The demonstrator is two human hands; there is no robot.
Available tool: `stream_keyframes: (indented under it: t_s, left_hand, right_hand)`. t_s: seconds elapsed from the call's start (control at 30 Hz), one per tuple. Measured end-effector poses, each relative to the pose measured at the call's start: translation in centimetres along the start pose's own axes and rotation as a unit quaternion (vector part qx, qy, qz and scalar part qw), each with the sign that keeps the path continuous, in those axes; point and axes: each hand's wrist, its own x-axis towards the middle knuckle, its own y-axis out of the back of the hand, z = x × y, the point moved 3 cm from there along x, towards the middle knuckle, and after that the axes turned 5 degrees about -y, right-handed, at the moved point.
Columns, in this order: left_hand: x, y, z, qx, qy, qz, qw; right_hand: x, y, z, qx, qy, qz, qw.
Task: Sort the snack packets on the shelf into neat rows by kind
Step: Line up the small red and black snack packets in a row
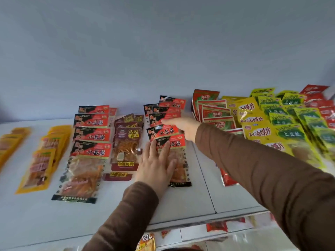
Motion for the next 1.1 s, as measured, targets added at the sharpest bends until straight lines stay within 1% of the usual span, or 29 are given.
stream_keyframes:
  t_s: [0.13, 0.17, 0.2, 0.23, 0.27, 0.3, 0.33, 0.4, 0.43, 0.47, 0.5, 0.53, 0.57, 0.6, 0.7, 0.77, 0.83, 0.93, 1.03, 1.1]
  left_hand:
    - [0.4, 0.2, 0.6, -0.044, -0.016, 0.010, 0.999]
    - [0.5, 0.5, 0.7, -0.072, -0.023, 0.017, 0.997]
    - [0.7, 1.0, 0.8, -0.124, -0.024, 0.039, 0.991]
    - [1.1, 1.6, 0.7, -0.199, -0.013, 0.075, 0.977]
    - [1.7, 2.3, 0.4, -0.287, 0.015, 0.113, 0.951]
    - [2.7, 3.1, -0.1, -0.376, 0.058, 0.137, 0.914]
    - [4.2, 3.9, -0.4, -0.455, 0.109, 0.144, 0.872]
    - [8.0, 4.9, -1.2, -0.553, 0.209, 0.117, 0.798]
    - [9.7, 5.2, -1.4, -0.579, 0.248, 0.096, 0.771]
    - [11.2, 5.3, -1.6, -0.600, 0.272, 0.075, 0.748]
    - [12.4, 5.0, -1.6, -0.629, 0.278, 0.053, 0.724]
    - [13.3, 4.7, -1.4, -0.662, 0.273, 0.036, 0.698]
    - [13.8, 4.3, -1.3, -0.684, 0.266, 0.026, 0.679]
    - [14.1, 4.1, -1.2, -0.689, 0.262, 0.025, 0.675]
    - [15.1, 3.5, -1.2, -0.655, 0.279, 0.034, 0.701]
    - [15.6, 3.1, -1.0, -0.644, 0.275, 0.036, 0.713]
    - [15.8, 2.7, -1.3, -0.649, 0.274, 0.046, 0.709]
    - [15.9, 2.5, -1.4, -0.665, 0.261, 0.060, 0.697]
    - [16.0, 2.0, -1.6, -0.674, 0.255, 0.059, 0.691]
    - [16.2, 1.9, -1.4, -0.669, 0.250, 0.058, 0.697]
  right_hand:
    - [0.3, 0.3, 0.9, -0.087, 0.055, 0.066, 0.992]
    - [0.5, 0.6, 1.1, -0.094, 0.071, 0.077, 0.990]
    - [0.6, 1.1, 1.1, -0.091, 0.085, 0.087, 0.988]
    - [0.8, 1.7, 1.1, -0.084, 0.102, 0.091, 0.987]
    - [0.8, 2.3, 1.0, -0.077, 0.118, 0.086, 0.986]
    - [0.9, 2.8, 0.8, -0.070, 0.133, 0.075, 0.986]
    - [0.8, 3.1, 0.7, -0.065, 0.144, 0.062, 0.986]
    - [0.5, 3.4, 0.5, -0.062, 0.154, 0.045, 0.985]
    - [0.6, 3.5, 0.5, -0.062, 0.153, 0.041, 0.985]
    - [0.6, 3.6, 0.5, -0.064, 0.150, 0.034, 0.986]
    - [0.7, 3.8, 0.5, -0.067, 0.145, 0.023, 0.987]
    - [0.8, 3.9, 0.4, -0.071, 0.134, 0.009, 0.988]
    - [0.8, 4.1, 0.2, -0.073, 0.120, -0.005, 0.990]
    - [0.8, 4.4, -0.1, -0.070, 0.106, -0.016, 0.992]
    - [1.1, 5.3, -1.1, -0.033, 0.082, -0.015, 0.996]
    - [1.6, 5.9, -1.6, -0.021, 0.069, -0.008, 0.997]
    - [1.9, 6.0, -2.1, -0.011, 0.065, 0.004, 0.998]
    - [2.8, 6.2, -2.9, -0.010, 0.054, 0.047, 0.997]
    - [3.7, 5.5, -3.0, 0.018, 0.028, 0.051, 0.998]
    - [4.0, 5.2, -3.2, 0.021, 0.030, 0.053, 0.998]
